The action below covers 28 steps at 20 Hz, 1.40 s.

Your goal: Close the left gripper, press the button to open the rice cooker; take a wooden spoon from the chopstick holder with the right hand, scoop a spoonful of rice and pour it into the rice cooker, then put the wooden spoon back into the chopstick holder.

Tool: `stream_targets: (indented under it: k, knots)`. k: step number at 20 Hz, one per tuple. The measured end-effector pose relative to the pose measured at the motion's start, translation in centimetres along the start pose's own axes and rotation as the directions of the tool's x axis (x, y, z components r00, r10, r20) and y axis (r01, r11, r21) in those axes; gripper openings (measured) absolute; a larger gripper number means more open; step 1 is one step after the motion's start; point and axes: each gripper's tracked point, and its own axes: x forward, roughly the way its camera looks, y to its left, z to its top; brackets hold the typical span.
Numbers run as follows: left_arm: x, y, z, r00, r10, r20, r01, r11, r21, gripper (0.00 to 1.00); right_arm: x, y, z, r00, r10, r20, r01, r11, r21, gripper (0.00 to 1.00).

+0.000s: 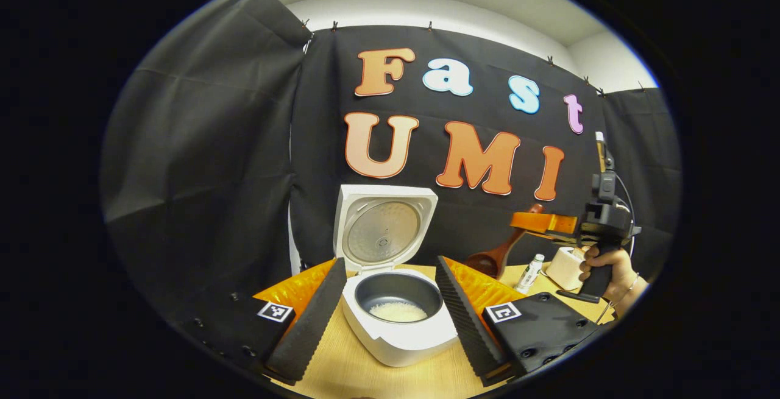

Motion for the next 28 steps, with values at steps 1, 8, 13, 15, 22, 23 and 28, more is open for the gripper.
stream_targets:
  k: [1,8,13,15,22,23,28]
  knots:
    - [0.1,-0.1,0.0,1.0,-0.002,-0.002,0.002,1.0,-0.001,0.99,-1.2,-1.6,0.6,1.0,-0.025,0.015,0.025,0.999,0.02,0.02]
    - [0.4,-1.6,0.2,1.0,-0.015,-0.002,0.015,1.0,0.012,1.0,-9.2,-11.0,2.8,0.98,-0.186,0.074,0.176,0.977,0.119,0.02]
    - [0.8,-2.7,0.0,1.0,-0.021,-0.009,0.021,1.0,0.007,1.0,-15.2,-18.0,2.2,0.946,-0.313,0.085,0.293,0.937,0.191,0.02]
    - [0.9,-3.3,0.1,1.0,-0.025,-0.007,0.025,1.0,0.011,1.0,-17.4,-20.4,1.4,0.93,-0.359,0.076,0.337,0.917,0.212,0.02]
    - [1.6,-5.0,-0.5,0.999,-0.042,-0.02,0.043,0.999,0.008,0.99,-23.9,-27.1,-1.6,0.865,-0.5,0.04,0.476,0.842,0.254,0.02]
    - [1.6,-5.0,-0.5,0.999,-0.043,-0.023,0.044,0.999,0.011,0.99,-24.5,-27.7,-2.3,0.857,-0.515,0.03,0.493,0.835,0.245,0.02]
    - [2.0,-5.6,-1.0,0.998,-0.048,-0.036,0.048,0.999,0.0,0.99,-25.4,-30.1,-5.4,0.828,-0.56,-0.026,0.553,0.808,0.205,0.02]
